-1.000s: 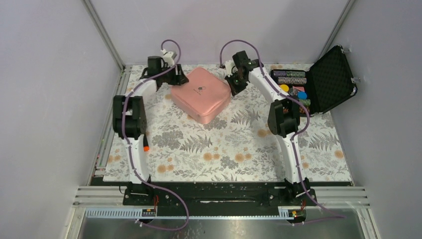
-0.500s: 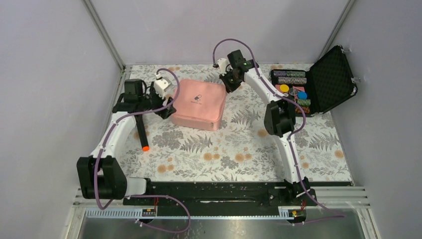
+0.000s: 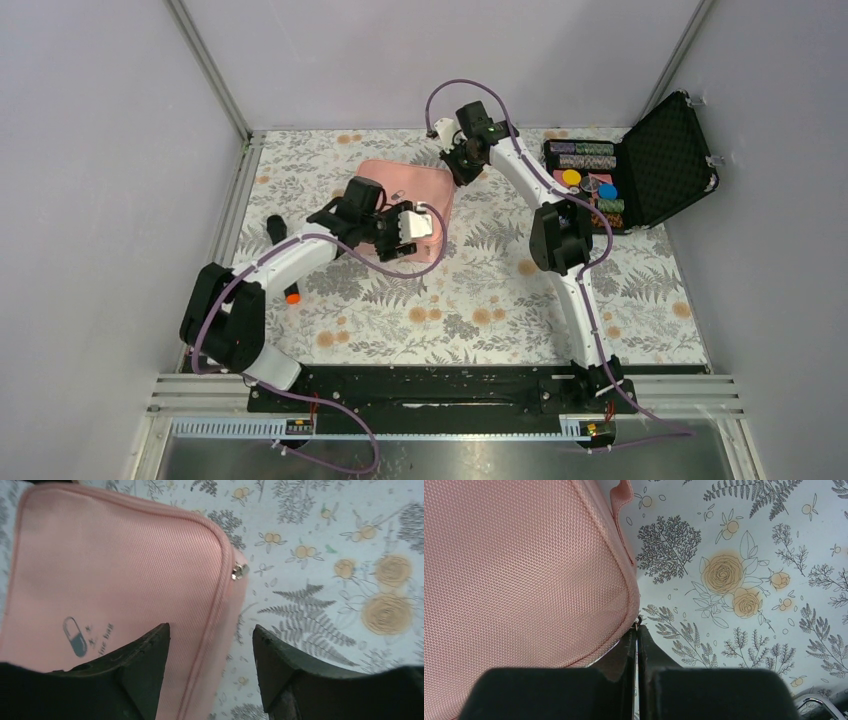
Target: Organize the medicine kit
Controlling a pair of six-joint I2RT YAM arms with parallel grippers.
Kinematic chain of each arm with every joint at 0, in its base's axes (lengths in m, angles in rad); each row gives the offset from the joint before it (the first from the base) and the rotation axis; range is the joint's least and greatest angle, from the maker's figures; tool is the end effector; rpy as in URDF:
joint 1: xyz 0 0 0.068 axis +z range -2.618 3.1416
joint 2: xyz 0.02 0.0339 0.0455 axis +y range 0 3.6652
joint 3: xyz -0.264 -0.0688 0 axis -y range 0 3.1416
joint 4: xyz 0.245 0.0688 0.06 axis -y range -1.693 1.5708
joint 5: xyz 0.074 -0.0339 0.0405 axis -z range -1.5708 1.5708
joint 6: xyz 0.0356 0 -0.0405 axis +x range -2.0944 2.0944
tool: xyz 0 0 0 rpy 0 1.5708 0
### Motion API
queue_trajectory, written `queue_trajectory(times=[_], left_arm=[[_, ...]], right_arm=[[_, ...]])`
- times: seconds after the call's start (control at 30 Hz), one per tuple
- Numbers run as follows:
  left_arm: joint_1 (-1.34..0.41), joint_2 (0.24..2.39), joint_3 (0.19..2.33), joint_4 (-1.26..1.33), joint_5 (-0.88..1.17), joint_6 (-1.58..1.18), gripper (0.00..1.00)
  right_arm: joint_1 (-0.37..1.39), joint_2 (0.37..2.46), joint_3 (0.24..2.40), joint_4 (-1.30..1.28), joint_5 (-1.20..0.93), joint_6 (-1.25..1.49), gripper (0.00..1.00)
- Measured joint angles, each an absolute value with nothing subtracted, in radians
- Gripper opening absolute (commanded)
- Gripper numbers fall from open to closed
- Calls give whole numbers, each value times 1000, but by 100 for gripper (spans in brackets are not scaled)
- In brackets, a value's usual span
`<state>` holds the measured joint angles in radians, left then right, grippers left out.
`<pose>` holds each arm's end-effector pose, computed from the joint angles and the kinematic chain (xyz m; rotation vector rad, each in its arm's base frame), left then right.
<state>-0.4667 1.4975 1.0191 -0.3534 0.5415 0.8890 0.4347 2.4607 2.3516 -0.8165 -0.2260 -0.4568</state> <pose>0.2741 -0.1586 0.2400 1.6215 1.6230 -0.4339 0.4869 0.2349 0.2258 -1.1548 2.1985 0.2724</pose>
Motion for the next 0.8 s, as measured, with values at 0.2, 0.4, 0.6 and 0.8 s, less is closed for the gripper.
queue_trajectory(times=[0.2, 0.4, 0.6, 0.8], left_arm=[[-554, 1538, 962, -181, 430, 953, 51], [-612, 1586, 940, -58, 332, 958, 19], [-629, 1595, 940, -49, 297, 886, 0], [-640, 1585, 930, -36, 299, 807, 0]], right_arm=[[435, 2460, 2351, -817, -226, -461, 0], [435, 2460, 2347, -799, -226, -483, 0], [435, 2435, 2283, -767, -243, -561, 0], [426, 2333, 2106, -703, -252, -680, 0]])
